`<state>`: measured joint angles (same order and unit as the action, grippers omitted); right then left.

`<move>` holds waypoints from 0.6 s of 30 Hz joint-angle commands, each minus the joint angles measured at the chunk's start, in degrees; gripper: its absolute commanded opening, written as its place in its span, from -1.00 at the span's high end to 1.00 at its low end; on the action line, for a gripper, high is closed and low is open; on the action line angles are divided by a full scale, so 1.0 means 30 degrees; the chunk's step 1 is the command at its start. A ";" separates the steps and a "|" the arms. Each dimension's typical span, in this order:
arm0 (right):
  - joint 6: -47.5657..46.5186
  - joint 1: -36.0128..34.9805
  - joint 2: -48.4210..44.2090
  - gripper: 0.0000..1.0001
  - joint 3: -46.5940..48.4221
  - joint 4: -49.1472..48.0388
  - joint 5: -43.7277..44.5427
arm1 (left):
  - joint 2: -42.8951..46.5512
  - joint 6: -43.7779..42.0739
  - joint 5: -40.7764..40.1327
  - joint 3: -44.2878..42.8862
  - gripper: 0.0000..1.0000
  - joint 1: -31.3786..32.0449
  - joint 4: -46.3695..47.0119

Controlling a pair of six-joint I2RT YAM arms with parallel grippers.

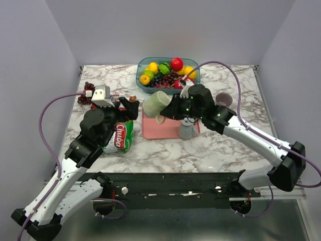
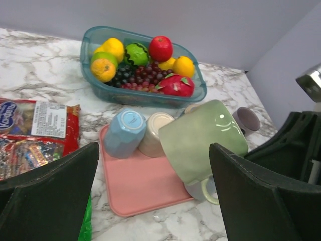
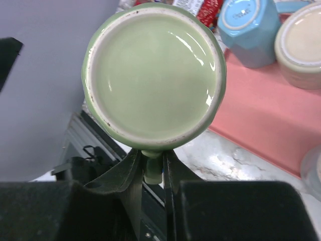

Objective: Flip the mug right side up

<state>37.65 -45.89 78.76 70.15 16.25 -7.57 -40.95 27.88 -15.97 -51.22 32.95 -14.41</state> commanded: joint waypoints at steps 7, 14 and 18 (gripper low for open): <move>0.1745 0.0384 -0.2727 0.99 -0.0237 -0.7226 -0.2016 | 0.0028 0.2540 0.8630 0.1164 -0.98 -0.0143 0.3807; 0.2245 0.0442 -0.3227 0.99 -0.0707 -0.9750 -0.2717 | -0.0500 0.4621 1.0476 0.1575 -0.98 -0.0144 0.5355; 0.2450 0.0472 -0.3110 0.99 -0.0766 -1.0776 -0.3509 | -0.1055 0.6172 1.1822 0.2189 -0.97 -0.0143 0.8337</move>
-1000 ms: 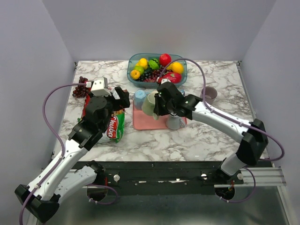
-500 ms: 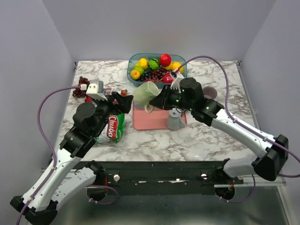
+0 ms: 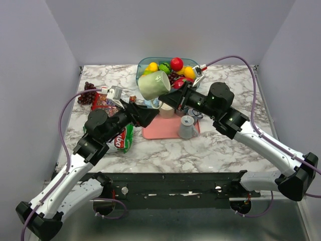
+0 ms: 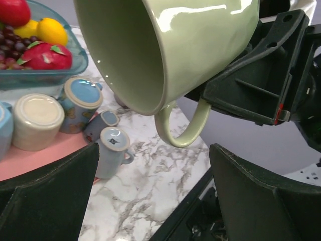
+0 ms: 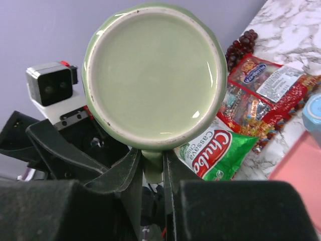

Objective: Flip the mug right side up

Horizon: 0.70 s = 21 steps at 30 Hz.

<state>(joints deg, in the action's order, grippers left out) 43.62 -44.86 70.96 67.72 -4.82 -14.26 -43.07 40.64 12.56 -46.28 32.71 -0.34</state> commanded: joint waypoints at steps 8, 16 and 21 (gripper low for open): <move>0.1164 0.0188 -0.1093 0.99 -0.0338 -0.4750 -0.1895 | -0.0117 0.5024 0.3081 0.2682 -0.98 -0.0063 0.9719; 0.2188 0.0364 -0.1358 0.99 -0.0543 -0.5248 -0.3126 | -0.0320 0.6460 0.2670 0.3444 -0.90 -0.0092 1.3732; 0.3097 0.0393 -0.1299 0.99 -0.0894 -0.5804 -0.4091 | -0.1372 0.7749 0.3166 0.3563 -0.68 -0.0063 1.6103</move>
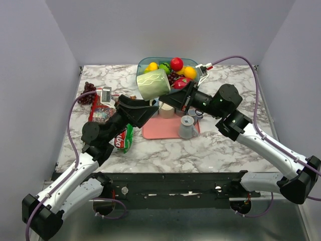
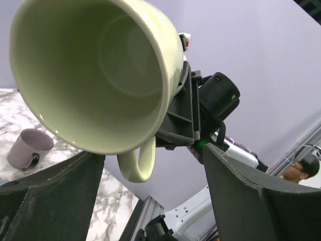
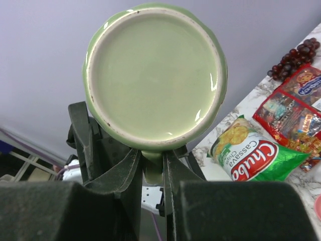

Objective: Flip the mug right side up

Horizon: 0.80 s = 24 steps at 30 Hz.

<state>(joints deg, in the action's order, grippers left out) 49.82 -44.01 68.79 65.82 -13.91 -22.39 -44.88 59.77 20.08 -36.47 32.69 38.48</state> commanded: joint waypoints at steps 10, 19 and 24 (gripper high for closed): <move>0.1820 0.0167 -0.0344 0.99 -0.0730 -0.3536 -0.1794 | -0.1972 0.2109 0.2155 -0.0178 -0.23 -0.0056 0.4254; 0.1879 0.0285 -0.0373 0.99 -0.0818 -0.3537 -0.2203 | -0.2323 0.2079 0.2800 -0.0323 0.20 -0.0056 0.4577; 0.1820 0.0285 -0.0344 0.99 -0.0906 -0.3449 -0.2438 | -0.2704 0.1991 0.2743 -0.0588 0.46 -0.0056 0.4107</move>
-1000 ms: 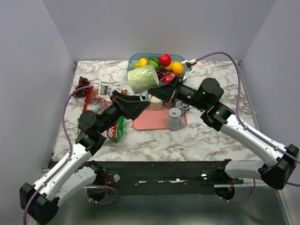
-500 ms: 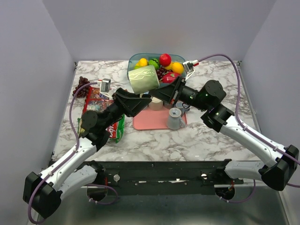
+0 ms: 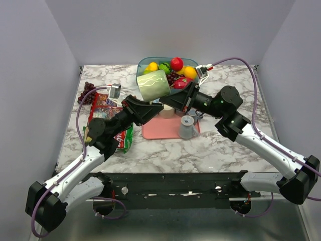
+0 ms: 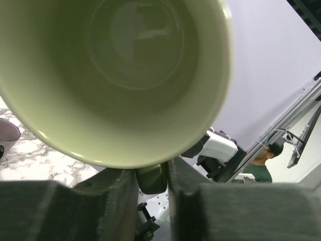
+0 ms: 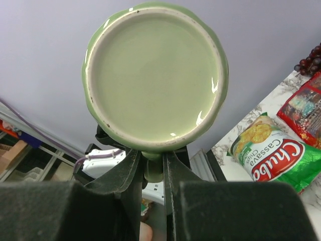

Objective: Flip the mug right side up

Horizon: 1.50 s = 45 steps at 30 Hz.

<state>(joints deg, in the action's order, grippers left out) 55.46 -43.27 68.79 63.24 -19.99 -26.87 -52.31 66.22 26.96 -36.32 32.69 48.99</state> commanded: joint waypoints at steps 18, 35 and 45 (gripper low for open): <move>-0.0382 0.0066 -0.0637 0.99 -0.0778 -0.0896 -0.0739 | 0.0447 -0.0334 -0.2629 0.0123 0.32 -0.0085 0.0690; -0.2808 0.0066 -0.1895 -0.31 -0.1189 0.3669 0.3416 | 0.0358 -0.3172 -0.3273 -0.1543 1.00 -0.0085 -0.4226; -0.5419 0.0125 -0.5262 -0.68 -0.0223 1.2429 1.1558 | -0.2067 -0.8003 -0.5148 -0.5616 1.00 0.0994 -1.2309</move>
<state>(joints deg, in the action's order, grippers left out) 44.12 -42.76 57.71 60.55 4.69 -6.13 -54.94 51.72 15.73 -45.93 32.99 19.68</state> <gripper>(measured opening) 0.827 0.245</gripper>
